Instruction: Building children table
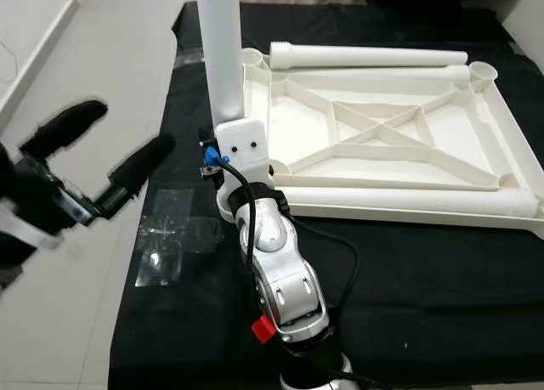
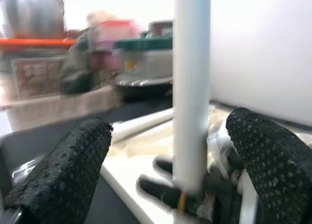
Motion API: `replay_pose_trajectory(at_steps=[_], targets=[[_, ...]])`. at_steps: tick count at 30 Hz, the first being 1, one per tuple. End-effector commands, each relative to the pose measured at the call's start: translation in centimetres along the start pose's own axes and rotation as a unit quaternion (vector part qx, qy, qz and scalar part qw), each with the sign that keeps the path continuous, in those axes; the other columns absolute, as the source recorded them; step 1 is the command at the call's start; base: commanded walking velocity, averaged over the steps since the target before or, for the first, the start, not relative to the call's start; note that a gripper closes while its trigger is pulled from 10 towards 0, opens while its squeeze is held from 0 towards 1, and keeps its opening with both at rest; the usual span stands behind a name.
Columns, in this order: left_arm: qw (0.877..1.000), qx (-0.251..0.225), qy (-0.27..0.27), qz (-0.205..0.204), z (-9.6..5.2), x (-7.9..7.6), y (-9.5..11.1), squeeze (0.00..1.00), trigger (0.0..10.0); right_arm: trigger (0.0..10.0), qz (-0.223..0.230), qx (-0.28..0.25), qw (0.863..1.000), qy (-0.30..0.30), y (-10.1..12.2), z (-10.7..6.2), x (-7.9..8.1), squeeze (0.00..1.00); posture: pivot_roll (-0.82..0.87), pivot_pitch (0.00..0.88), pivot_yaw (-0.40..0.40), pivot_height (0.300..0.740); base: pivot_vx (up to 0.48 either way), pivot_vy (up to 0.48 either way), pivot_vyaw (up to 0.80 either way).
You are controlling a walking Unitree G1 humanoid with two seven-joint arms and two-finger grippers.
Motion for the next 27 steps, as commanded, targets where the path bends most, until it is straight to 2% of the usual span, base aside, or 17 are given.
replay_pose_trajectory(at_steps=[1, 3, 8, 9, 10, 14, 20, 27], targets=[[0.999, -0.008, -0.024, -0.029, 0.2, 0.4, 0.7, 0.00, 10.0, 10.0, -0.016, 0.106, 0.994, -0.036, -4.8, -0.4, -1.2, 0.00, 0.11, 0.276, -0.026, 0.740, 0.000, 0.000, 0.00], [0.998, -0.011, -0.050, -0.040, 1.1, 1.3, 1.7, 0.00, 10.0, 10.0, -0.014, 0.105, 0.994, -0.037, -4.7, -0.3, -1.1, 0.00, 0.11, 0.274, -0.025, 0.740, 0.000, 0.000, 0.00], [0.995, -0.005, -0.078, -0.060, 2.2, 1.8, 2.1, 0.00, 10.0, 10.0, -0.013, 0.104, 0.994, -0.037, -4.7, -0.3, -1.1, 0.00, 0.11, 0.276, -0.026, 0.740, 0.000, 0.000, 0.00], [0.993, 0.005, -0.097, -0.066, 3.0, 2.1, 1.9, 0.00, 10.0, 10.0, -0.013, 0.103, 0.994, -0.037, -4.6, -0.3, -1.1, 0.00, 0.11, 0.275, -0.027, 0.740, 0.000, 0.000, 0.00], [0.993, 0.005, -0.097, -0.066, 3.0, 2.1, 1.9, 0.00, 10.0, 10.0, -0.013, 0.103, 0.994, -0.037, -4.6, -0.3, -1.1, 0.00, 0.11, 0.275, -0.027, 0.740, 0.000, 0.000, 0.00], [0.980, 0.033, -0.163, -0.112, 5.1, 1.5, 1.1, 0.00, 10.0, 10.0, -0.012, 0.101, 0.994, -0.037, -4.5, -0.2, -1.0, 0.00, 0.10, 0.277, -0.015, 0.740, 0.000, 0.000, 0.00], [0.972, 0.053, -0.197, -0.119, 6.6, 0.7, 0.2, 0.00, 10.0, 10.0, -0.010, 0.097, 0.994, -0.040, -4.2, -0.3, -0.8, 0.00, 0.09, 0.280, 0.001, 0.740, 0.000, 0.000, 0.00], [0.970, 0.066, -0.211, -0.104, 7.8, 1.0, 0.1, 0.00, 10.0, 10.0, -0.007, 0.097, 0.994, -0.042, -4.1, -0.4, -0.8, 0.00, 0.10, 0.285, 0.011, 0.740, 0.000, 0.000, 0.00]])
Point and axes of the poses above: a point about 5 cm out from each wrist's last joint towards the gripper, its own z axis pointing out of the wrist towards the gripper, its own y axis along the axis of the wrist's last joint, x = y × z, the point moved 3 cm from there along z, pointing out of the wrist towards the gripper, and after that the axes turned 5 degrees about -z, right-handed, at the moved point
